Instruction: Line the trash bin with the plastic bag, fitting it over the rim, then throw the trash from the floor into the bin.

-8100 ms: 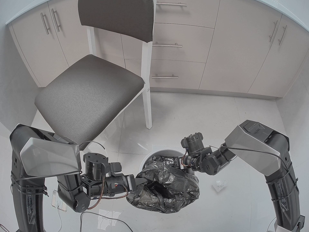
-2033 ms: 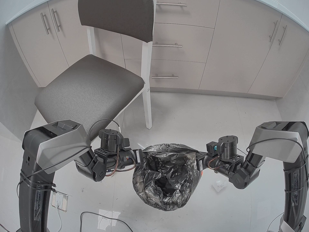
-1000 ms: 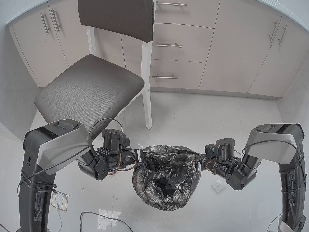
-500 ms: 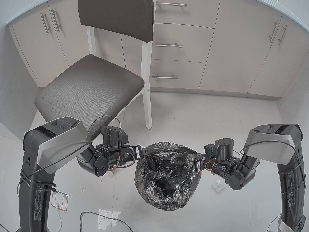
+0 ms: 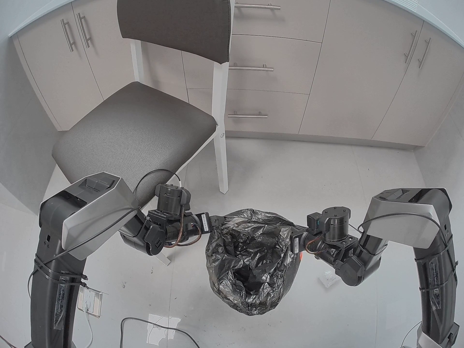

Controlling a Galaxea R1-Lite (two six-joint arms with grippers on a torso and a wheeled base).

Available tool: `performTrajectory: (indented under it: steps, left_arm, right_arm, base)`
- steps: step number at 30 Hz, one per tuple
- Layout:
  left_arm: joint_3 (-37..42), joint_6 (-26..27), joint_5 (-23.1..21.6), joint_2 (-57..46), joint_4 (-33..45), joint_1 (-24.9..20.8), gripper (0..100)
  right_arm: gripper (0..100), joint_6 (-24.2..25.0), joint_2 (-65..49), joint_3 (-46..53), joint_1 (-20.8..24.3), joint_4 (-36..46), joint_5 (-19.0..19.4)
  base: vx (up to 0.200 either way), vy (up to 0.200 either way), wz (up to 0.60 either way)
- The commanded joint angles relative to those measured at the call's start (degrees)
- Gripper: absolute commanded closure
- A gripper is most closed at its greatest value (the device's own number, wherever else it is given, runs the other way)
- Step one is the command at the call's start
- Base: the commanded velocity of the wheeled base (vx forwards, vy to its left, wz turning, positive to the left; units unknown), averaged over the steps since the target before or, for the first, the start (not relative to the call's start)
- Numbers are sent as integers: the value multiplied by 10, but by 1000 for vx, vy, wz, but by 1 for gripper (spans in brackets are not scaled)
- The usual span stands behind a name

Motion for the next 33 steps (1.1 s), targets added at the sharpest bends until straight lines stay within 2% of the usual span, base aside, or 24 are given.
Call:
performTrajectory:
  steps: [1,19,20,26,29,33]
  left_arm:
    - [-9,0,1,4,14,0,0]
    - [-43,-1,10,7,96,-1,0]
    - [-43,-1,10,7,96,-1,0]
    - [-41,-1,10,6,95,-1,0]
    - [-38,-1,11,5,92,-2,0]
    - [-37,-1,11,4,91,-2,0]
  right_arm:
    - [100,0,17,-8,1,-1,-6]
    - [100,-1,48,-22,-6,-15,-11]
    - [0,-1,47,-22,-6,-15,-11]
    - [0,2,34,-17,-6,-16,-10]
    - [0,32,21,-17,-8,-6,-3]
    - [0,38,5,-16,-24,18,9]
  base:
    - [0,0,0]
    - [0,0,0]
    - [0,0,0]
    - [0,0,0]
    - [0,0,0]
    - [0,0,0]
